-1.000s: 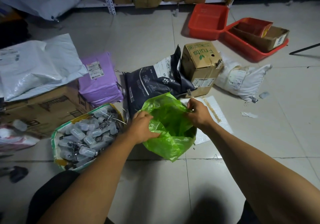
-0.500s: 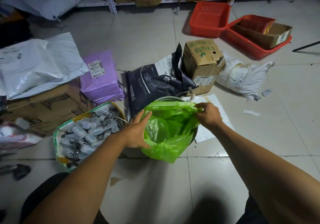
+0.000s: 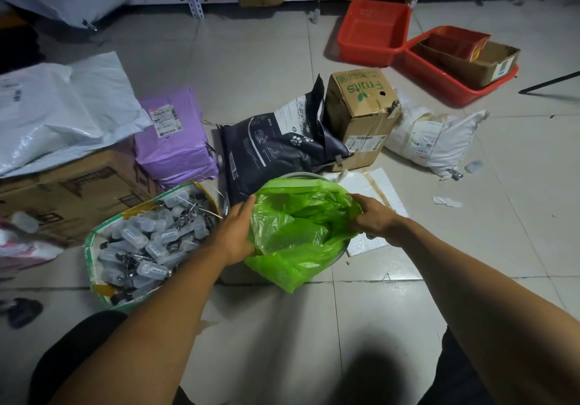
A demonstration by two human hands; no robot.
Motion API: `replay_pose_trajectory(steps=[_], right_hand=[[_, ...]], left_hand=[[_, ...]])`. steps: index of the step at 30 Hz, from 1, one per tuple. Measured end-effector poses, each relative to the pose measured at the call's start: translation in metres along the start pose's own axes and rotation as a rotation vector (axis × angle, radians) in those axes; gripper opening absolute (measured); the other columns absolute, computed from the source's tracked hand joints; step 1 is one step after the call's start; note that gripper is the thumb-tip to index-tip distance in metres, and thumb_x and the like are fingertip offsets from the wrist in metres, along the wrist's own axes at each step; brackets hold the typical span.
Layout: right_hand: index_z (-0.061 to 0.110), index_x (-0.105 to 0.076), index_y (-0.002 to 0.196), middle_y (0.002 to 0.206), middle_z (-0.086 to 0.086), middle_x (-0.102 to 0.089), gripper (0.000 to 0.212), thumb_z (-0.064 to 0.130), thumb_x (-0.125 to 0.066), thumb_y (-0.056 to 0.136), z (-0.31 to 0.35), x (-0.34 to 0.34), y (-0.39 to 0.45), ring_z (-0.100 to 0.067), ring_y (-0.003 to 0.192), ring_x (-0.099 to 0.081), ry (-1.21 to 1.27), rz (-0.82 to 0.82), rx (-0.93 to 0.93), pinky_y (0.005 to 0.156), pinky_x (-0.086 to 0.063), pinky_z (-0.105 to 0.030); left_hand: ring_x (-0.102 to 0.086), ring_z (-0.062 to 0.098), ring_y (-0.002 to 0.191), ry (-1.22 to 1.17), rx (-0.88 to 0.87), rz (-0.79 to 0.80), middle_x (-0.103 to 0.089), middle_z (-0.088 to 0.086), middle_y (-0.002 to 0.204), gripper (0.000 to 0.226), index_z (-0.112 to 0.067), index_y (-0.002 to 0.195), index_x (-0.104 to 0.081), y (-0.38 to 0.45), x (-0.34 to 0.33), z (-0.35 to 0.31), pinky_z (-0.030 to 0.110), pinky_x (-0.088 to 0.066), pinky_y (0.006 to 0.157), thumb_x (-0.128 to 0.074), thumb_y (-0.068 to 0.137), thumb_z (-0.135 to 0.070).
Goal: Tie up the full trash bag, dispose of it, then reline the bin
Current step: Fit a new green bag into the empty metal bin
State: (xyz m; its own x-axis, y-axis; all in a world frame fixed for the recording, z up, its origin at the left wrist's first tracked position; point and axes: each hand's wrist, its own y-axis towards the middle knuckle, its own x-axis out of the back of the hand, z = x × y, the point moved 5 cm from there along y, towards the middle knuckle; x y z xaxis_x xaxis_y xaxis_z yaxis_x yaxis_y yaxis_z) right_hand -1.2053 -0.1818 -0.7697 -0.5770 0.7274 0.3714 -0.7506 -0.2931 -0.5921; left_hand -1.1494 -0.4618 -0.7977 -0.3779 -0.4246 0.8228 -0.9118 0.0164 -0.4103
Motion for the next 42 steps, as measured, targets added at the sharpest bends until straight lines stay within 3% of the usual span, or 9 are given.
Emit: replay_pose_trajectory(steps=[4, 8, 15, 20, 24, 28, 32, 39, 42], right_hand=[[0.018, -0.05, 0.137, 0.126, -0.013, -0.06, 0.051, 0.015, -0.063, 0.087, 0.004, 0.005, 0.009, -0.023, 0.1, -0.057, -0.048, -0.22, 0.064, 0.077, -0.048, -0.028], [0.014, -0.059, 0.126, 0.126, -0.017, -0.058, 0.043, 0.03, -0.065, 0.087, 0.021, 0.005, 0.02, -0.033, 0.109, -0.058, -0.238, -0.379, 0.154, 0.09, -0.047, -0.035], [0.015, -0.057, 0.133, 0.124, -0.017, -0.064, 0.043, 0.016, -0.057, 0.09, 0.036, 0.005, 0.038, -0.034, 0.112, -0.06, -0.223, -0.383, 0.158, 0.091, -0.047, -0.034], [0.013, -0.064, 0.119, 0.116, -0.016, -0.066, 0.033, 0.022, -0.054, 0.088, 0.018, 0.006, 0.056, -0.031, 0.102, -0.062, -0.138, -0.338, 0.048, 0.091, -0.052, -0.039], [0.015, -0.06, 0.127, 0.119, -0.014, -0.065, 0.045, 0.031, -0.059, 0.084, -0.005, 0.002, 0.046, -0.031, 0.105, -0.063, -0.011, -0.261, 0.008, 0.094, -0.054, -0.046], [0.023, -0.057, 0.131, 0.113, -0.012, -0.069, 0.051, 0.04, -0.068, 0.084, -0.024, -0.001, 0.026, -0.028, 0.098, -0.065, 0.047, -0.241, -0.014, 0.072, -0.051, -0.031], [0.021, -0.056, 0.128, 0.089, -0.011, -0.068, 0.052, 0.032, -0.076, 0.081, -0.034, -0.003, 0.002, -0.021, 0.071, -0.059, 0.112, -0.228, -0.054, 0.058, -0.047, -0.029], [0.015, -0.054, 0.127, 0.097, -0.016, -0.07, 0.054, 0.007, -0.078, 0.078, -0.03, -0.003, -0.019, -0.026, 0.084, -0.066, 0.187, -0.162, -0.048, 0.07, -0.056, -0.036], [0.008, -0.056, 0.128, 0.095, -0.017, -0.07, 0.055, -0.006, -0.073, 0.078, -0.032, 0.001, -0.025, -0.028, 0.084, -0.068, 0.216, -0.132, -0.044, 0.079, -0.059, -0.038]], left_hand=[[-0.028, 0.025, 0.144, -0.119, -0.05, -0.014, -0.016, 0.004, 0.16, 0.099, -0.023, 0.154, -0.012, 0.0, 0.008, -0.012, 0.032, -0.031, 0.115, -0.07, 0.075, -0.009], [-0.047, 0.027, 0.13, -0.251, 0.012, -0.11, -0.034, 0.004, 0.153, 0.064, -0.026, 0.145, -0.032, 0.005, 0.023, -0.021, 0.037, -0.041, 0.104, -0.059, 0.088, -0.021], [-0.042, 0.029, 0.137, -0.285, 0.111, -0.124, -0.039, 0.01, 0.152, 0.071, -0.025, 0.15, -0.027, 0.039, 0.026, -0.025, 0.04, -0.036, 0.11, -0.055, 0.091, -0.051], [-0.057, 0.027, 0.119, -0.218, 0.095, -0.101, -0.059, 0.008, 0.133, 0.061, -0.019, 0.141, -0.042, 0.047, 0.017, -0.023, 0.033, -0.045, 0.095, -0.065, 0.088, -0.039], [-0.061, 0.027, 0.112, -0.225, 0.079, -0.094, -0.064, 0.006, 0.125, 0.056, -0.021, 0.136, -0.046, 0.035, 0.01, -0.016, 0.035, -0.049, 0.093, -0.069, 0.086, -0.03], [-0.052, 0.03, 0.125, -0.194, 0.059, -0.117, -0.052, 0.011, 0.139, 0.071, -0.019, 0.145, -0.036, 0.02, 0.01, -0.012, 0.037, -0.044, 0.102, -0.071, 0.084, -0.032], [-0.044, 0.028, 0.131, -0.154, 0.014, -0.122, -0.039, 0.009, 0.146, 0.089, -0.024, 0.148, -0.032, -0.001, 0.009, -0.017, 0.034, -0.038, 0.108, -0.079, 0.074, -0.04], [-0.007, 0.032, 0.15, -0.005, 0.049, 0.094, 0.012, 0.006, 0.163, 0.119, -0.028, 0.155, -0.005, -0.017, -0.011, -0.027, 0.042, -0.017, 0.121, -0.077, 0.066, -0.061], [0.002, 0.033, 0.15, 0.029, 0.045, 0.157, 0.026, 0.004, 0.16, 0.125, -0.031, 0.154, 0.005, -0.02, -0.015, -0.026, 0.044, -0.014, 0.121, -0.079, 0.066, -0.056]])
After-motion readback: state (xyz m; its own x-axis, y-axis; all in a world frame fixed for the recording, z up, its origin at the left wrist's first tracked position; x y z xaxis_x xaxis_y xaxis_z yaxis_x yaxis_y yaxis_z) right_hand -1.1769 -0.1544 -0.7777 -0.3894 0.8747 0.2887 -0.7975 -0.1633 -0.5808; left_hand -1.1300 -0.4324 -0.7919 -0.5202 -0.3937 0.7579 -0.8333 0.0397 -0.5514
